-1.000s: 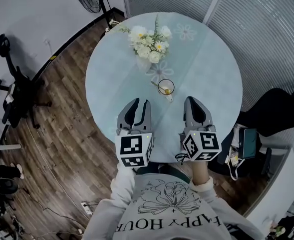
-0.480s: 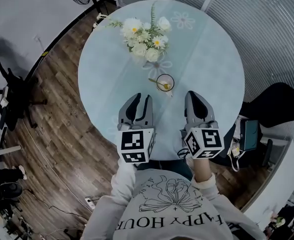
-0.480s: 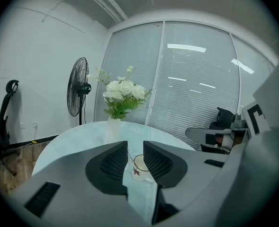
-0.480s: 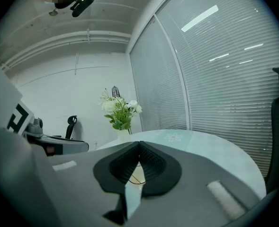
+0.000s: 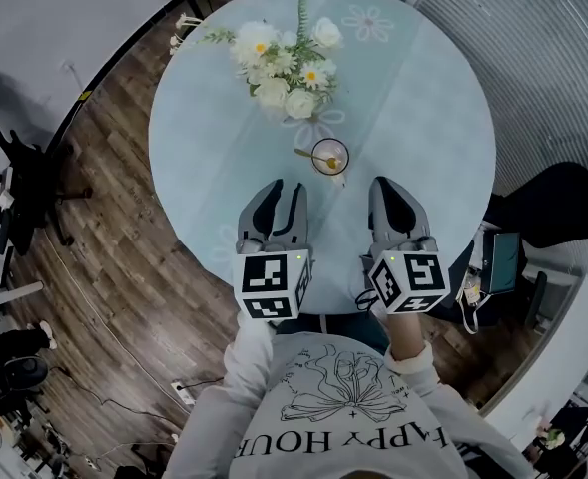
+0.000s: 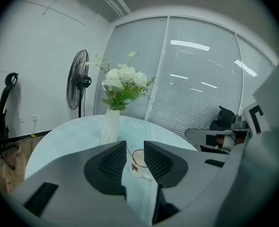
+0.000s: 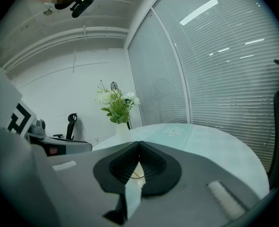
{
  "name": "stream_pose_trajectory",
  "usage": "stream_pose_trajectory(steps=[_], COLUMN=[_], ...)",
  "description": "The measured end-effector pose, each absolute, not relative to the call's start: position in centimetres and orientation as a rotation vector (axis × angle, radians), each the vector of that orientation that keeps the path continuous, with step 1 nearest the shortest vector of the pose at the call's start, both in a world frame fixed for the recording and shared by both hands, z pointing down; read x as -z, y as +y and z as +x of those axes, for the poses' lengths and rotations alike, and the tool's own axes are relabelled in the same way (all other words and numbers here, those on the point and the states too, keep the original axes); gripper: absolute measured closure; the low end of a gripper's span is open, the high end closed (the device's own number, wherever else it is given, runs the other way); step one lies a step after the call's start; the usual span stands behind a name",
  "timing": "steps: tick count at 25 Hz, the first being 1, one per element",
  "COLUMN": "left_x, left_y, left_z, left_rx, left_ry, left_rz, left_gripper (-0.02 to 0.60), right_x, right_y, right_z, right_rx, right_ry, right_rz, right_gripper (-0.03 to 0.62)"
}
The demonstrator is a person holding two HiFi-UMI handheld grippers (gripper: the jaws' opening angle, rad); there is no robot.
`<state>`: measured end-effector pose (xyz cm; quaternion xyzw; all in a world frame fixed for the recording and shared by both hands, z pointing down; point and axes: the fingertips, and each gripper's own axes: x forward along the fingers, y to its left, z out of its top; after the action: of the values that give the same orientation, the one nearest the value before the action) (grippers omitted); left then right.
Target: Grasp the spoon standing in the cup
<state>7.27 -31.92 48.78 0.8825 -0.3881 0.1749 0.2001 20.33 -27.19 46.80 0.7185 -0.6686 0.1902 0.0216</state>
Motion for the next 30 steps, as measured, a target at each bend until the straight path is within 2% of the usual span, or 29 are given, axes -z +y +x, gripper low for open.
stream_pose_trajectory(steps=[30], left_x=[-55.3], left_y=[-36.4], left_z=[11.0], left_rx=[-0.535], left_ry=[-1.051], left_rz=[2.348], left_gripper=[0.442], right_x=[-51.3], right_y=[-29.0], right_z=[22.1], right_rx=[-0.718], right_ry=[-2.076], right_rz=[2.112], right_gripper=[0.583])
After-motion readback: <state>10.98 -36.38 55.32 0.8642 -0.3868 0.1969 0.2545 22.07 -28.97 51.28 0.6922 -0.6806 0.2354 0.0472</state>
